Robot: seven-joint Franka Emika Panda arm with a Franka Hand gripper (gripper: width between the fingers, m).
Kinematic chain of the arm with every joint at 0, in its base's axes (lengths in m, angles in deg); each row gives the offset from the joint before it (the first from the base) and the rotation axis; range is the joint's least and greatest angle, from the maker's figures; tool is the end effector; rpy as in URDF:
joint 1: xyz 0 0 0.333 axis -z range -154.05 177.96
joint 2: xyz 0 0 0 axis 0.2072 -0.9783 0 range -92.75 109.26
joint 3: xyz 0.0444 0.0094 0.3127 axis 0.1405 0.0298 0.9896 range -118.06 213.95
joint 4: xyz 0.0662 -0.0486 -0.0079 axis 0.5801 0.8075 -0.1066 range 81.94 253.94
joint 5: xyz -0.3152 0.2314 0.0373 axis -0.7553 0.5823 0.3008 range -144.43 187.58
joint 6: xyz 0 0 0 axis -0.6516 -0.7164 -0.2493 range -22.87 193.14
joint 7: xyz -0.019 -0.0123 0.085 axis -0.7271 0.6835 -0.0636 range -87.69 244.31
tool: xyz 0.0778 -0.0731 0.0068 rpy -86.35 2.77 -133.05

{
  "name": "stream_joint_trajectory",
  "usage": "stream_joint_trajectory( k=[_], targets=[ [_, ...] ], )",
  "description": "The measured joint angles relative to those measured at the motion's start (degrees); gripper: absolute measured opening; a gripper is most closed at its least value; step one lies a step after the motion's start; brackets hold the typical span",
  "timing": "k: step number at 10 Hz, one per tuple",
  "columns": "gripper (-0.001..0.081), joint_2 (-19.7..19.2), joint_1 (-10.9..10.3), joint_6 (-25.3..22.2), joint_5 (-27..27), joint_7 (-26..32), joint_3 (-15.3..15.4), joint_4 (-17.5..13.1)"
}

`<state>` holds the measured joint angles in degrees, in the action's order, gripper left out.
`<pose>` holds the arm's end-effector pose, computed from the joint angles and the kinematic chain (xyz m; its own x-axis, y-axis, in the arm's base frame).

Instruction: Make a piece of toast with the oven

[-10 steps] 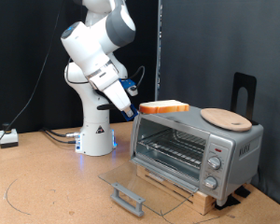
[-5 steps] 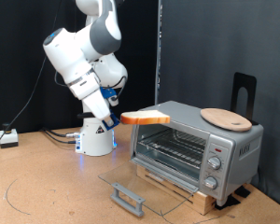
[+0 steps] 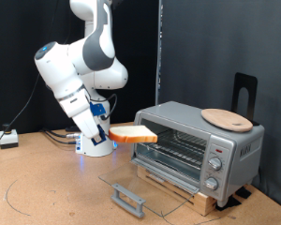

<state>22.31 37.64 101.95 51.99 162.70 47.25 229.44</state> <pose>0.3568 -0.1541 0.3116 0.7812 0.5390 0.3151 0.6221 -0.7142 -0.3207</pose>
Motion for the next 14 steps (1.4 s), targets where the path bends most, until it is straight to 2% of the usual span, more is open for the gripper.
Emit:
stream_joint_trajectory(
  k=[3, 6, 14],
  targets=[
    [0.0414, -3.89, -0.09, 4.13, -0.02, 1.36, 0.36, 0.42],
    [0.0414, -6.24, -0.12, 6.04, 0.36, 2.93, 0.37, 0.39],
    [0.0414, -7.17, -0.50, 7.06, 2.17, 4.05, 1.00, 0.61]
  ],
)
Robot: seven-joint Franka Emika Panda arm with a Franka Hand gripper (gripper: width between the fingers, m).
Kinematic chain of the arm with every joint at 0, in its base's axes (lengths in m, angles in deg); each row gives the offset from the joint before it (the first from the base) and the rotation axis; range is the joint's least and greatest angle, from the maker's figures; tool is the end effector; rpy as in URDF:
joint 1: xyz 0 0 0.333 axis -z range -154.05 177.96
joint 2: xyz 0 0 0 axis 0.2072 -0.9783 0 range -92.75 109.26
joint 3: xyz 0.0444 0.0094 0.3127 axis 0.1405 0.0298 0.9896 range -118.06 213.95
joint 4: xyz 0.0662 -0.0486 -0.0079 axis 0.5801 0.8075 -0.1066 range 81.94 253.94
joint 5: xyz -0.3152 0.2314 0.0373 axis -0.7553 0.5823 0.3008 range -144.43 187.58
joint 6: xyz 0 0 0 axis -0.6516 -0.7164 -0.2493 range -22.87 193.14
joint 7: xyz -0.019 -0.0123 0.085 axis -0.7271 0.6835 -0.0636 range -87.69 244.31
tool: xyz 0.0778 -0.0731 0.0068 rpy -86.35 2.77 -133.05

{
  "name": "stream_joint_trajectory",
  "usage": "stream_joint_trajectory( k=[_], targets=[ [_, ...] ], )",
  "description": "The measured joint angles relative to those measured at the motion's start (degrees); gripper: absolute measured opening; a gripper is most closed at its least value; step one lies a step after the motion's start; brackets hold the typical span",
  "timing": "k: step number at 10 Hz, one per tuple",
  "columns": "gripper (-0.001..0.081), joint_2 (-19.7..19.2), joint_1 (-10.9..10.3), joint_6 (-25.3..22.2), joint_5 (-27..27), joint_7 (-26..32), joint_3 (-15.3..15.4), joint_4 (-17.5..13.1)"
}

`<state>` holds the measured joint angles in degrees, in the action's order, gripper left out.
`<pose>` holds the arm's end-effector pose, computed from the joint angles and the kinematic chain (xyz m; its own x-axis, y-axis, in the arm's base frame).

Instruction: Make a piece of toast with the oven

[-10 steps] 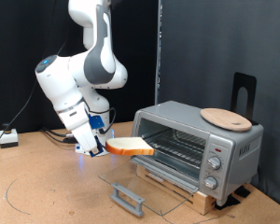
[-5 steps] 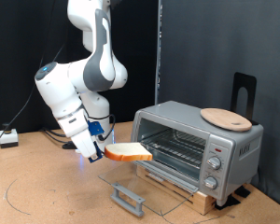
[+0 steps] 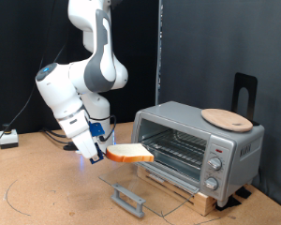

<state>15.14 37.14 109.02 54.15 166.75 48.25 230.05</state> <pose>0.3614 -0.1538 0.2649 0.7734 0.5595 0.2981 0.6330 -0.7074 -0.3145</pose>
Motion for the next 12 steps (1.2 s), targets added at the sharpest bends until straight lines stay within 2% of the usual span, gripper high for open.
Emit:
stream_joint_trajectory(
  k=[4, 9, 12],
  targets=[
    [0.0414, -0.11, -1.97, 0.10, 2.75, 0.86, 2.97, 1.29],
    [0.0414, 1.44, -6.49, 2.51, 8.66, 1.40, 8.30, 3.85],
    [0.0414, 3.27, -9.20, 3.44, 9.55, -1.01, 12.47, 4.78]
  ],
)
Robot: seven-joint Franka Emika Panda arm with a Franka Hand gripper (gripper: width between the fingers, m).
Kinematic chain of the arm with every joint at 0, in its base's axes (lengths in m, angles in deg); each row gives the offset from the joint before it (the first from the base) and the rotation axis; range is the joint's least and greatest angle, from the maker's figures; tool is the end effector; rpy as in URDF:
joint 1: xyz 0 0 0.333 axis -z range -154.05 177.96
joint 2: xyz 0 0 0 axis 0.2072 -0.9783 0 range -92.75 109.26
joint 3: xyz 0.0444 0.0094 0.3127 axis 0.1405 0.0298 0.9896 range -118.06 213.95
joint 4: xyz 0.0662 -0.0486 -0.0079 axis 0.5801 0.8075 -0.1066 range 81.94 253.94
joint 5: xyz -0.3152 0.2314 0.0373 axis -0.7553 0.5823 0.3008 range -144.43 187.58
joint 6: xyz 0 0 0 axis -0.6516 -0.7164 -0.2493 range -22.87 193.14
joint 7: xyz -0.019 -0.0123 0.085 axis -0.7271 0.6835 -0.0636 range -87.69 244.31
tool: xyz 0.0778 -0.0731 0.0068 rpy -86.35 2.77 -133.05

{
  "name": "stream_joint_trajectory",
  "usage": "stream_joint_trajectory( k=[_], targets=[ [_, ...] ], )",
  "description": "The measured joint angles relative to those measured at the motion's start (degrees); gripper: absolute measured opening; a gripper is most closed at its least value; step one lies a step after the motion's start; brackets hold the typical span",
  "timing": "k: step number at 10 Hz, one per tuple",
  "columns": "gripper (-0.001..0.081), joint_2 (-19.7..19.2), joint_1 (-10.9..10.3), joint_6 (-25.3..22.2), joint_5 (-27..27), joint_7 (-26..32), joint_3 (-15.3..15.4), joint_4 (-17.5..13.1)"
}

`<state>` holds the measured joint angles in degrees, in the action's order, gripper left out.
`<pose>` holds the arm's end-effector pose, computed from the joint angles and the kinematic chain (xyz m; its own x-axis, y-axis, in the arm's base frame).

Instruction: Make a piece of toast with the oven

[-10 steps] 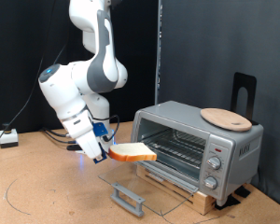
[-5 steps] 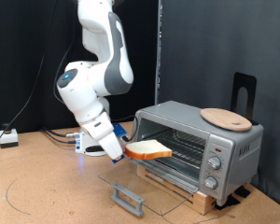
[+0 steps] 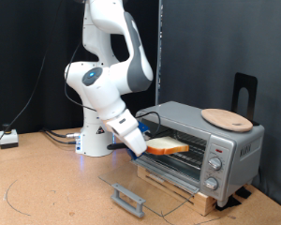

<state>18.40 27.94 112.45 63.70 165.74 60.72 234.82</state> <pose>0.3708 -0.0147 0.2596 0.6413 0.6962 0.3226 0.7664 -0.5605 -0.3140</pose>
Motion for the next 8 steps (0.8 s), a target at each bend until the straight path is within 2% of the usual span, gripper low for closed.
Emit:
stream_joint_trajectory(
  k=[3, 6, 8],
  targets=[
    [0.0414, 1.84, -1.81, 2.93, -0.46, -3.57, 4.41, 0.67],
    [0.0414, 4.07, -2.05, 9.23, -3.98, -4.42, 8.35, 2.15],
    [0.0414, 5.92, -1.94, 10.35, -7.05, -5.15, 9.32, 2.59]
  ],
)
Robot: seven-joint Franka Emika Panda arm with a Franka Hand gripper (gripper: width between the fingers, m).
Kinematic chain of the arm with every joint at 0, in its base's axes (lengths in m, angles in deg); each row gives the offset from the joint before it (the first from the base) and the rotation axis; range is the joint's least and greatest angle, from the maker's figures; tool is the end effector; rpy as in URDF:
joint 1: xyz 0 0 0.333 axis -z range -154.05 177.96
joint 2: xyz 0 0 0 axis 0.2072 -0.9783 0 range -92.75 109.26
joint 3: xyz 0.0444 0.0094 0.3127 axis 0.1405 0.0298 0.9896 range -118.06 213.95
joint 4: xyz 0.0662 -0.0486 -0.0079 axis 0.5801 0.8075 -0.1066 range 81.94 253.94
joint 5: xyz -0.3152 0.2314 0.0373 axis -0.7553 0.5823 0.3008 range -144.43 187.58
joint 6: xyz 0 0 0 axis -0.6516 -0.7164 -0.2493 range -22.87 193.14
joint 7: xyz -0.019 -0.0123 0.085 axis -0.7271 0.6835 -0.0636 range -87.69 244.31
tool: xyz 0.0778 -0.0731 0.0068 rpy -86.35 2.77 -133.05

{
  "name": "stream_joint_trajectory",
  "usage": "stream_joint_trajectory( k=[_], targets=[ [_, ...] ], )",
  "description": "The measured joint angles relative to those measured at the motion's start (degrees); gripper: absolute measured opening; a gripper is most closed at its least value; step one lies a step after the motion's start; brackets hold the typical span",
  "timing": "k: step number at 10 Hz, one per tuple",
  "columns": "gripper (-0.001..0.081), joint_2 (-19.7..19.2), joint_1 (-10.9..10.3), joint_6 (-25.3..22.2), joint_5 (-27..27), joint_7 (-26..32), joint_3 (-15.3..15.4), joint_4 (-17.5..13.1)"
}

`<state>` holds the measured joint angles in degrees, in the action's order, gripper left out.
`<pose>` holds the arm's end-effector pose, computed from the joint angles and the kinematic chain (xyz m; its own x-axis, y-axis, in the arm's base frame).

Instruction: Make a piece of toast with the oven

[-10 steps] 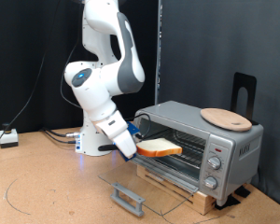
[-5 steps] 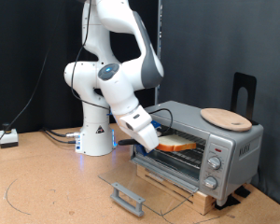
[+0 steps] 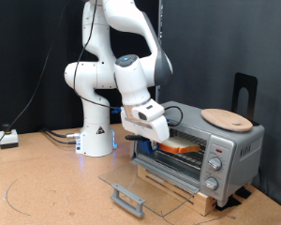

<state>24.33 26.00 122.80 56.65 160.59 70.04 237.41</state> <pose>0.3733 0.0371 0.2878 0.4789 0.8445 0.2396 0.8760 -0.4777 -0.0671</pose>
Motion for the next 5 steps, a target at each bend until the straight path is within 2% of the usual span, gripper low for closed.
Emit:
stream_joint_trajectory(
  k=[2, 5],
  targets=[
    [0.0414, 1.51, 0.63, -0.51, -2.06, -0.07, -0.18, 0.19],
    [0.0414, 2.50, 3.00, -2.46, -5.10, 0.27, -1.20, 0.25]
  ],
)
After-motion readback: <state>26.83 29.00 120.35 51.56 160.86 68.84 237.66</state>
